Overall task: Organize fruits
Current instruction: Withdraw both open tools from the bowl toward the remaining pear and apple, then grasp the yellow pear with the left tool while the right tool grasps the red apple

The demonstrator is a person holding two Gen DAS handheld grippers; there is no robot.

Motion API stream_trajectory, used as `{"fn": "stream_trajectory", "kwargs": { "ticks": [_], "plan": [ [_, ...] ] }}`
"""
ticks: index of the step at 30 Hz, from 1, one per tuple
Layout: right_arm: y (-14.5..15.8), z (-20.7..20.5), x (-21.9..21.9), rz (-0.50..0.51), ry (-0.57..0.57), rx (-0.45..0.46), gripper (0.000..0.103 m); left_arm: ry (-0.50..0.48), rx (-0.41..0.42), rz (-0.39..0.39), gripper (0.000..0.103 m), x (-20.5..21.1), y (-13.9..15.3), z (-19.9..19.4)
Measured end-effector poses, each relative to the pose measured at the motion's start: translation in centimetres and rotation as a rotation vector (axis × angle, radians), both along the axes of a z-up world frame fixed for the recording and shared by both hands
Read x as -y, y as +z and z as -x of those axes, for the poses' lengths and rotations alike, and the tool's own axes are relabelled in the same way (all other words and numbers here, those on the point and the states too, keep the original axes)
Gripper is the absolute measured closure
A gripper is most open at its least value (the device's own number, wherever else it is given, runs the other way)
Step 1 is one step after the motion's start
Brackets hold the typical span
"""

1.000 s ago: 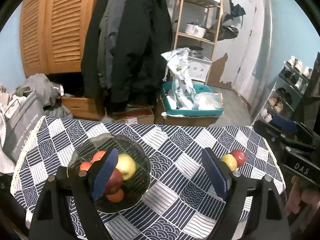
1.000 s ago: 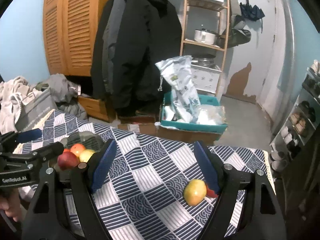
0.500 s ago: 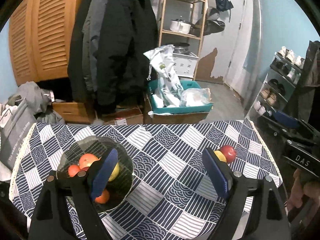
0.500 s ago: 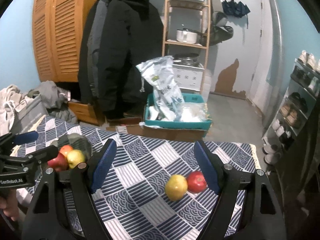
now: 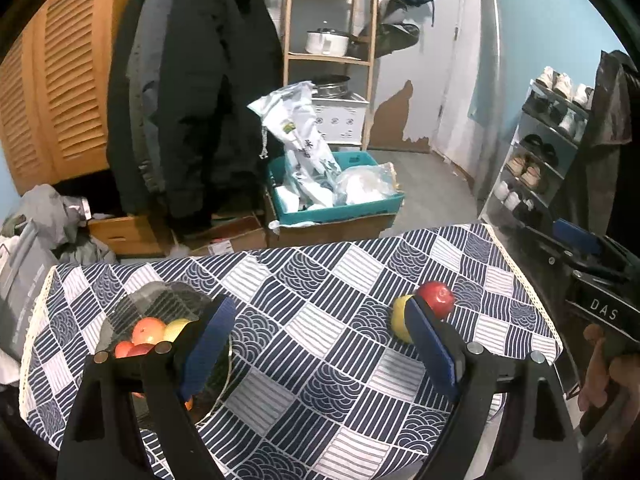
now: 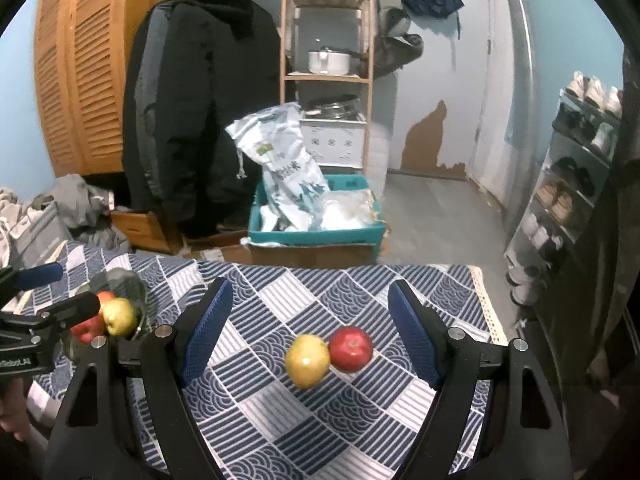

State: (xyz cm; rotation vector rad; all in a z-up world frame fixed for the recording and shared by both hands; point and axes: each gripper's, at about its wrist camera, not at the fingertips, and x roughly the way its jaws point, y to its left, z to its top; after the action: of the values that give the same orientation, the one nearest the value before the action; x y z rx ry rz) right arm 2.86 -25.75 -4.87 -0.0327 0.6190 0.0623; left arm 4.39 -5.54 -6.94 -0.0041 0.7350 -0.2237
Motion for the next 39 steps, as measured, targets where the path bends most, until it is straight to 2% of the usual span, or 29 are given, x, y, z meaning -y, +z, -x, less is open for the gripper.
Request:
{"fn": "stream_trajectory", "kwargs": {
  "ticks": [13,18,21,30,39],
  "plan": [
    [-0.7,0.1,3.2,-0.001,-0.044,-0.006,0.023,-0.037,-0.040,-0.036,0.015,3.6,-1.6,-1.2],
    [-1.6,-0.3,4.7,-0.004,-0.065,-0.035,0.023,-0.056,-0.069,-0.041,0.015,5.2,-2.8,-2.0],
    [-2.6,-0.7,5.5,-0.003,-0.072,-0.067,0.023,-0.062,-0.090,-0.061,0.015,6.2,-3.9,-2.6],
    [-6.8,-2.7,8.0,-0.047,-0.098,-0.193,0.023,-0.087,-0.169,-0.054,0.015,9.0,-7.4,-5.1],
    [-11.2,-5.0,10.1,-0.060,-0.140,-0.304,0.023,-0.109,-0.291,-0.029,0.015,11.7,-12.1,-7.9]
  ]
}}
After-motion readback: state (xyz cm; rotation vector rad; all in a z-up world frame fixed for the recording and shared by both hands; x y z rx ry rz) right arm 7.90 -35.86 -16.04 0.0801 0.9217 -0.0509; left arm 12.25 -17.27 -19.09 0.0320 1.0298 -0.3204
